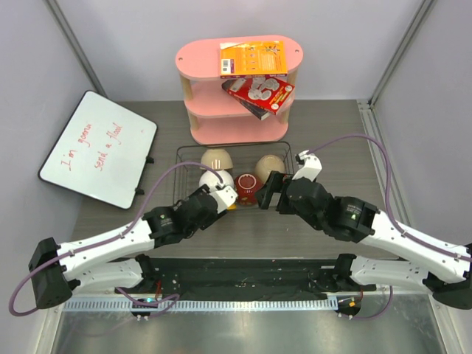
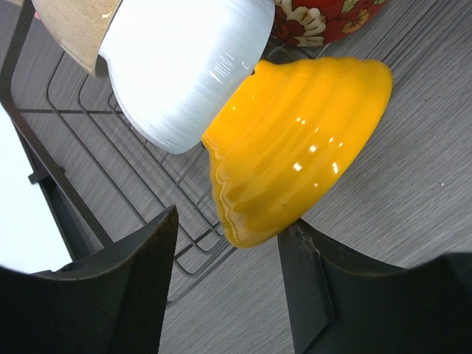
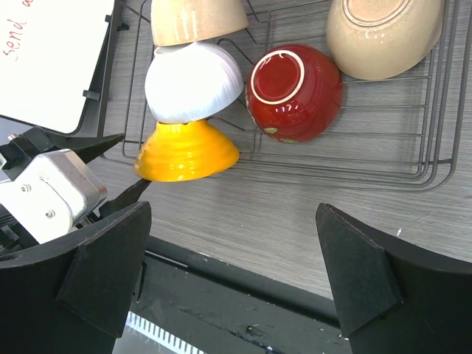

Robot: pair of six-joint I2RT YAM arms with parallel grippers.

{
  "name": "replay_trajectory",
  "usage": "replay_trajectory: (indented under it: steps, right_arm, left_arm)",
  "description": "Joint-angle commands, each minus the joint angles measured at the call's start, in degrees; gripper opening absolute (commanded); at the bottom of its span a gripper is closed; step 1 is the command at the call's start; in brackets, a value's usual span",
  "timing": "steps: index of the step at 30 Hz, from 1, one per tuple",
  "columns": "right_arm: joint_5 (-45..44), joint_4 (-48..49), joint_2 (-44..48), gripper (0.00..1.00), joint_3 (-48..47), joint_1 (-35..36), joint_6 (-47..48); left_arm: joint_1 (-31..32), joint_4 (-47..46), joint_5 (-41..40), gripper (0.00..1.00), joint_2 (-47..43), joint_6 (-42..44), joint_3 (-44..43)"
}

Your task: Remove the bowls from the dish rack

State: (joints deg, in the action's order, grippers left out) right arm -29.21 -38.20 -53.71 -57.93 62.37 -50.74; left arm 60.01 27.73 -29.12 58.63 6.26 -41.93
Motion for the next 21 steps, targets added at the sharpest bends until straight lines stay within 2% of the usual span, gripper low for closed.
replay_trajectory:
  steps: [1,4,11,16,19,21]
  right_arm:
    - [-0.41,0.93,1.24,1.0,0.45,-0.23,0.03]
    - [-0.58,0.93,1.15,1.0,0.63,-0.23,0.03]
    - [-0.58,0.93,1.24,1.0,1.42,-0.23,-0.41]
    - [-0.58,0.93,1.16,1.0,2.21,-0.23,-1.02]
    - [-0.67,0.84,0.89,1.0,2.3,-0.23,-1.2]
    - [-0.67,0.84,0.8,1.0,2.38,-0.23,-1.29]
  left_arm:
    - [-0.15,-4.26,-1.55,0.55,-0.09,-1.34,0.45]
    - [-0.24,-4.87,0.64,0.48,-0.45,-2.13,1.15]
    - [-0.15,-2.42,3.81,0.25,0.26,-2.48,-0.96]
    - [-0.15,-0.57,5.13,0.13,-2.82,-2.83,-1.57]
    - [-0.15,-1.09,4.96,0.02,-4.92,-2.84,-0.7]
    - [-0.15,-1.62,4.08,0.0,-5.72,-2.75,0.09]
